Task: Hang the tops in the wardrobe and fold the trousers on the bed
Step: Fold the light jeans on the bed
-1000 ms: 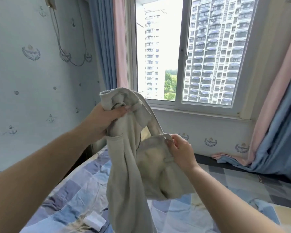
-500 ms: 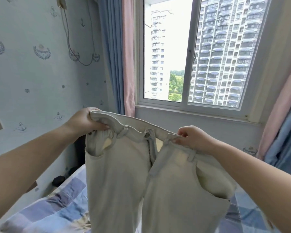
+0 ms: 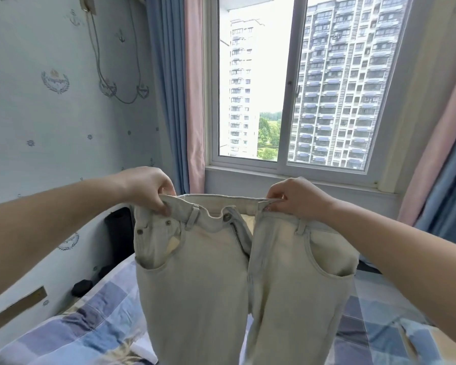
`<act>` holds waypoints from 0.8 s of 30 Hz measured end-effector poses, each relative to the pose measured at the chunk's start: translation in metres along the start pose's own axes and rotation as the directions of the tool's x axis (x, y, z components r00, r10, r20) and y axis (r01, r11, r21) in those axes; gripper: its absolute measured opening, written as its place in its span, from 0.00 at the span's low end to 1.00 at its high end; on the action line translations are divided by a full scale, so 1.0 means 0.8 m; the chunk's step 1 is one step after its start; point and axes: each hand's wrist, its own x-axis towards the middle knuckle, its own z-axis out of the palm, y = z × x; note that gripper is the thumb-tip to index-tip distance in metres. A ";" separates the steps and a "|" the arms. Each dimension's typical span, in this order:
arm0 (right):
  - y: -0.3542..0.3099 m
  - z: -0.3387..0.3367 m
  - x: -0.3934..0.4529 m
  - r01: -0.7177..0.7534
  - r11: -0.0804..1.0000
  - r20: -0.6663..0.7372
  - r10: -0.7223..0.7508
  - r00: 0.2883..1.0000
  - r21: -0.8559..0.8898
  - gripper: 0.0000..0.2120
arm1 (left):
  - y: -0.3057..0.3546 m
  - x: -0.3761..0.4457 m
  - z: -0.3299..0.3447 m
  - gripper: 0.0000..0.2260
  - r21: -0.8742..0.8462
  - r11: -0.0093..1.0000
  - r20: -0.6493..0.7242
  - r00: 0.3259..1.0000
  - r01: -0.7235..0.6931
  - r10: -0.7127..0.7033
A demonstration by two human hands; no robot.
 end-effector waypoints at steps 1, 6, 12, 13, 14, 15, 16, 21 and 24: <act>0.001 0.000 0.000 0.004 1.000 0.001 -0.003 1.000 -0.010 0.04 | 0.005 0.001 0.001 0.05 0.108 0.994 -0.027 1.000 0.012 -0.010; 0.012 -0.005 0.001 -0.035 0.995 -0.002 0.035 0.999 -0.096 0.15 | 0.019 0.013 0.013 0.15 0.181 0.983 -0.119 0.992 -0.016 0.038; 0.051 -0.025 -0.021 -0.251 0.927 0.064 0.279 0.958 -0.279 0.10 | 0.080 0.053 0.005 0.12 -0.085 0.981 -0.103 0.981 -0.176 0.167; 0.055 -0.030 -0.026 -0.292 0.910 0.071 0.326 0.943 -0.293 0.05 | 0.096 0.061 0.004 0.12 -0.092 0.975 -0.078 0.978 -0.201 0.194; 0.059 -0.034 -0.033 -0.345 0.894 0.076 0.380 0.922 -0.287 0.04 | 0.113 0.069 0.003 0.16 -0.074 0.971 -0.054 0.974 -0.226 0.222; 0.064 -0.038 -0.040 -0.396 0.881 0.075 0.427 0.901 -0.260 0.06 | 0.129 0.076 0.001 0.18 -0.037 0.966 -0.049 0.966 -0.255 0.253; 0.069 -0.041 -0.047 -0.440 0.869 0.072 0.465 0.882 -0.226 0.07 | 0.142 0.082 -0.001 0.19 0.015 0.960 -0.058 0.958 -0.280 0.280; 0.113 -0.079 -0.100 -0.572 0.814 -0.094 0.565 0.820 -0.100 0.09 | 0.213 0.106 -0.024 0.12 0.041 0.926 -0.228 0.899 -0.376 0.375; 0.143 -0.120 -0.122 -0.611 0.791 -0.264 0.581 0.770 -0.040 0.12 | 0.260 0.113 -0.055 0.07 -0.036 0.895 -0.301 0.859 -0.444 0.414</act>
